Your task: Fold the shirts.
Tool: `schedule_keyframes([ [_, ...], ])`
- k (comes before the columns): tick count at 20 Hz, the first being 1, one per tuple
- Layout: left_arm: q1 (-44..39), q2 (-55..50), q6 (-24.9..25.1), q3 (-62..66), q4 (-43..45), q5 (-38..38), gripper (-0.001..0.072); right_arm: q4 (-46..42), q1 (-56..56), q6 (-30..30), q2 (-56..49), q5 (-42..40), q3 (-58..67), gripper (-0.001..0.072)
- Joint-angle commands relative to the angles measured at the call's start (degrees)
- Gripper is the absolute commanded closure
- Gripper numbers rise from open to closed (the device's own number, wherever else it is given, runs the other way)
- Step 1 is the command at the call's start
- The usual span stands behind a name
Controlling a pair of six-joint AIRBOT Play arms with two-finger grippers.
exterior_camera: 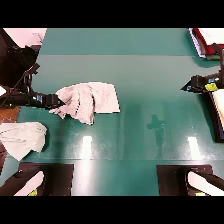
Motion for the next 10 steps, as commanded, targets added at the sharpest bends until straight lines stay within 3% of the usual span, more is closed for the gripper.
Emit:
schedule_keyframes([
  [1, 0.0, 0.0, 0.0, 0.1, 0.0, 0.0, 0.0676, 0.0, 0.0, 0.0, 0.0, 0.0, 0.0, 0.0697],
  [10, 0.0, 0.0, 0.0, 0.1, -0.3, 1.9, 0.0677, 0.0, 0.0, 0.0, 0.0, 0.0, 0.0, 0.0698],
])
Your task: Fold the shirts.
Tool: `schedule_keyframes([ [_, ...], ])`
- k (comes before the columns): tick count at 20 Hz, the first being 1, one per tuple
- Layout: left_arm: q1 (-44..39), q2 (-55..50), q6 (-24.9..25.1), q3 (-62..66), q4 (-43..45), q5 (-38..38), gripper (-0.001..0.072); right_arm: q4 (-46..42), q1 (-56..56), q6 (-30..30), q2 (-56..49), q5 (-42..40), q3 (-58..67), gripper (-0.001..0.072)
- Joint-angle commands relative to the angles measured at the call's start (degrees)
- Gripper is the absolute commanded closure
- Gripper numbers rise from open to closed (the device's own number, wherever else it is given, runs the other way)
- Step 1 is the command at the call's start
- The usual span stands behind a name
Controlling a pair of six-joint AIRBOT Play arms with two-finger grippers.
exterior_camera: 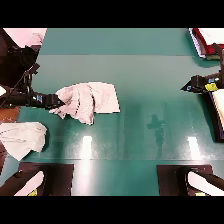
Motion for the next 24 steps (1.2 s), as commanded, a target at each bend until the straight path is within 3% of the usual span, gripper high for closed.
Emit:
schedule_keyframes([
  [1, 0.1, 0.0, -0.2, 0.1, -0.8, 4.1, 0.0676, 0.0, 0.0, 0.0, 0.0, 0.0, 0.0, 0.0697],
  [6, 0.1, 0.0, -0.8, 0.1, -5.7, 7.1, 0.0673, 0.5, 0.2, 0.1, 0.0, -5.3, 0.0, 0.0697],
  [7, 0.1, 0.0, -0.3, 0.1, -5.6, 8.6, 0.0591, 0.5, 0.3, 0.1, 0.0, -4.3, 0.0, 0.0697],
  [8, 0.1, 0.0, 0.1, 0.1, -5.4, 10.4, 0.0155, 0.5, 0.3, 0.1, 0.0, -3.5, 0.0, 0.0697],
  [9, 0.1, 0.0, 0.1, 0.1, -4.8, 12.8, 0.0001, 0.5, 0.4, 0.1, 0.0, -3.2, 0.0, 0.0697],
  [12, 0.1, -0.8, 0.1, 0.1, 2.2, 19.9, -0.0013, 0.5, 0.5, 0.1, 0.0, 0.1, 0.0, 0.0697],
  [15, 0.1, -5.6, 0.1, 0.1, 10.0, 21.2, -0.0013, 0.5, 0.5, 0.1, 0.0, 1.7, 0.0, 0.0697],
  [19, -0.1, -15.2, 5.7, 0.1, 9.2, 21.7, -0.0013, 0.5, 0.5, 0.1, 0.0, 1.6, 0.0, 0.0697],
  [23, -0.1, -19.8, 7.7, 0.1, 5.7, 22.1, -0.0007, 0.5, 0.5, 0.1, 0.0, 1.6, 0.0, 0.0697],
  [24, -0.1, -19.7, 7.7, 0.2, 4.5, 22.6, 0.0102, 0.5, 0.5, 0.1, 0.0, 1.5, 0.0, 0.0697],
])
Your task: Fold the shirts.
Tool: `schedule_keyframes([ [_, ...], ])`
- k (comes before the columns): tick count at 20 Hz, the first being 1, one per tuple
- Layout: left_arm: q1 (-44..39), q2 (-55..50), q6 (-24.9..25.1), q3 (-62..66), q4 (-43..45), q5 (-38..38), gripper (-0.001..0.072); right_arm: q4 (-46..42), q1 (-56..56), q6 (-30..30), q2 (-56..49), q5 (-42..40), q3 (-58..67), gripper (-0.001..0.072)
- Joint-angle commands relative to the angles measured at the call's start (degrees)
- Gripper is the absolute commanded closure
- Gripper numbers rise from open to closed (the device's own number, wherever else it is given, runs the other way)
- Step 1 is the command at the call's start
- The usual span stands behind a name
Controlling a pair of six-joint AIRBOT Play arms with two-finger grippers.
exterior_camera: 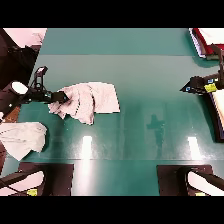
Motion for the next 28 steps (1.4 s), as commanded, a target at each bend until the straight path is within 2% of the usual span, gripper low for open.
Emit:
schedule_keyframes([
  [1, 0.0, -2.4, 1.7, 0.8, -2.9, 1.1, 0.0304, 0.0, 0.0, 0.0, 0.0, 0.1, 0.0, 0.0697],
  [2, 0.0, -2.3, 1.6, 2.0, -3.2, 0.4, 0.0501, 0.1, 0.0, 0.0, 0.0, 0.2, 0.1, 0.0697],
  [3, 0.0, -2.2, 1.6, 4.3, -3.9, -1.5, 0.0622, 0.0, 0.0, 0.0, 0.1, 0.6, 0.5, 0.0697],
  [4, 0.0, -2.2, 1.6, 7.8, -5.5, -4.8, 0.0685, 0.1, 0.0, 0.0, 0.1, 1.3, 1.7, 0.0697],
  [6, 0.0, -2.2, 2.0, 17.3, -11.2, -12.7, 0.0687, 0.0, 0.0, 0.0, 0.1, 2.8, 7.0, 0.0698],
  [8, -0.7, -2.2, 6.1, 29.5, -21.2, -21.6, 0.0687, 0.0, 0.0, 0.0, 0.1, 3.1, 13.7, 0.0698],
  [10, -4.4, -2.2, 7.8, 43.0, -27.3, -26.9, 0.0687, 0.0, 0.0, 0.0, 0.1, 2.4, 21.1, 0.0697],
  [12, -10.6, -2.2, 7.7, 55.7, -28.2, -25.7, 0.0687, 0.0, 0.0, 0.0, 0.1, 1.0, 28.2, 0.0697],
  [15, -20.3, -2.2, 9.1, 69.2, -28.3, -18.7, 0.0686, 0.0, 0.0, 0.0, 0.1, -0.9, 36.0, 0.0697],
  [18, -28.4, -0.4, 14.6, 72.0, -30.6, -9.1, 0.0686, -0.2, 0.0, 0.0, 0.1, -3.1, 41.6, 0.0697],
  [20, -31.4, 0.5, 18.7, 72.0, -30.3, -6.3, 0.0687, -0.2, 0.0, 0.0, 0.1, -4.3, 43.5, 0.0697],
  [22, -31.5, 0.7, 19.2, 71.9, -24.7, -7.6, 0.0687, -0.2, 0.0, 0.0, 0.1, -4.1, 43.6, 0.0697],
  [23, -31.1, 0.7, 17.6, 71.1, -19.5, -8.9, 0.0686, -0.2, 0.0, 0.0, 0.1, -3.7, 42.9, 0.0697],
  [25, -31.1, 0.7, 9.7, 67.1, -4.0, -13.3, 0.0686, 0.0, 0.0, 0.0, 0.9, -3.2, 39.4, 0.0697],
  [27, -30.7, 0.6, 2.4, 60.9, 10.6, -21.3, 0.0686, 0.0, 0.2, 0.2, 2.1, -2.6, 34.0, 0.0697],
  [28, -29.8, 0.6, 0.1, 57.4, 15.0, -25.0, 0.0686, 0.1, 0.2, 0.2, 2.7, -1.9, 30.8, 0.0696],
])
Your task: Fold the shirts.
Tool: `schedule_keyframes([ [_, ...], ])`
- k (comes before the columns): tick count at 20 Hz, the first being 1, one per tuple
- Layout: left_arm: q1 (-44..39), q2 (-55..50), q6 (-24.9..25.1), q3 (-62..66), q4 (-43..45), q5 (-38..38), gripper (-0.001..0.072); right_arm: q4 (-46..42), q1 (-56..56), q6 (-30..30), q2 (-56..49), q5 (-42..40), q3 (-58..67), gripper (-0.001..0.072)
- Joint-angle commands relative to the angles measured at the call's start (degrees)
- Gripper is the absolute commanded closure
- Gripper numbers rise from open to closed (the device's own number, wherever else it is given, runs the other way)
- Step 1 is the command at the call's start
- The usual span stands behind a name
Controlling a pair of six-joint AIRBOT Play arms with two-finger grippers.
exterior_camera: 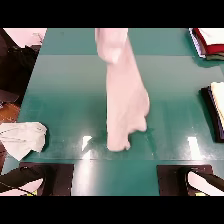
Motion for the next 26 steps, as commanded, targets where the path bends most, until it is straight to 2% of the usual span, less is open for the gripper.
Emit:
schedule_keyframes([
  [1, 2.4, 0.1, -10.0, -10.6, 21.9, -11.5, 0.0686, 0.1, 0.5, 0.2, 1.7, 1.9, -8.7, 0.0696],
  [2, 4.9, 0.1, -11.0, -14.4, 22.5, -12.2, 0.0686, 0.1, 1.0, 0.2, 1.7, 2.8, -11.9, 0.0664],
  [4, 10.1, 0.1, -13.4, -21.7, 22.2, -11.5, 0.0686, 0.1, 3.3, 0.2, 1.6, 3.9, -19.1, 0.0279],
  [5, 12.4, 0.1, -14.0, -24.9, 21.8, -11.5, 0.0686, 0.1, 4.9, 0.2, 1.4, 3.6, -22.9, 0.0229],
  [8, 16.0, 0.1, -14.2, -31.7, 21.2, -11.5, 0.0686, 0.1, 11.0, 0.2, -1.6, 2.4, -34.5, 0.0231],
  [12, 16.1, 0.0, -14.1, -35.0, 20.0, -10.9, 0.0686, 0.1, 19.1, 0.2, -11.3, -3.8, -44.5, 0.0236],
  [13, 16.1, 0.0, -14.1, -35.0, 20.1, -10.9, 0.0685, 0.1, 20.7, 0.2, -14.1, -5.2, -45.7, 0.0270],
  [18, 16.1, 0.0, -14.1, -35.0, 20.0, -10.9, 0.0685, 0.4, 26.4, 0.1, -23.5, -5.1, -47.1, 0.0270],
  [21, 16.1, 0.0, -14.1, -35.0, 20.0, -10.9, 0.0685, 4.3, 28.4, -1.6, -25.1, -4.9, -47.1, 0.0282],
  [22, 16.1, 0.0, -14.1, -35.0, 20.0, -10.9, 0.0686, 4.6, 28.5, -1.6, -25.0, -5.4, -47.1, 0.0367],
  [23, 16.1, 0.0, -14.1, -35.0, 20.0, -10.9, 0.0686, 4.4, 28.4, -1.6, -24.5, -6.0, -47.1, 0.0571],
  [24, 16.1, 0.1, -14.1, -34.9, 20.0, -10.8, 0.0685, 4.4, 27.9, -2.1, -23.6, -6.9, -47.1, 0.0696],
  [26, 16.1, 0.2, -14.2, -33.9, 20.1, -9.5, 0.0686, 4.5, 26.0, -2.8, -19.6, -9.6, -47.0, 0.0697],
])
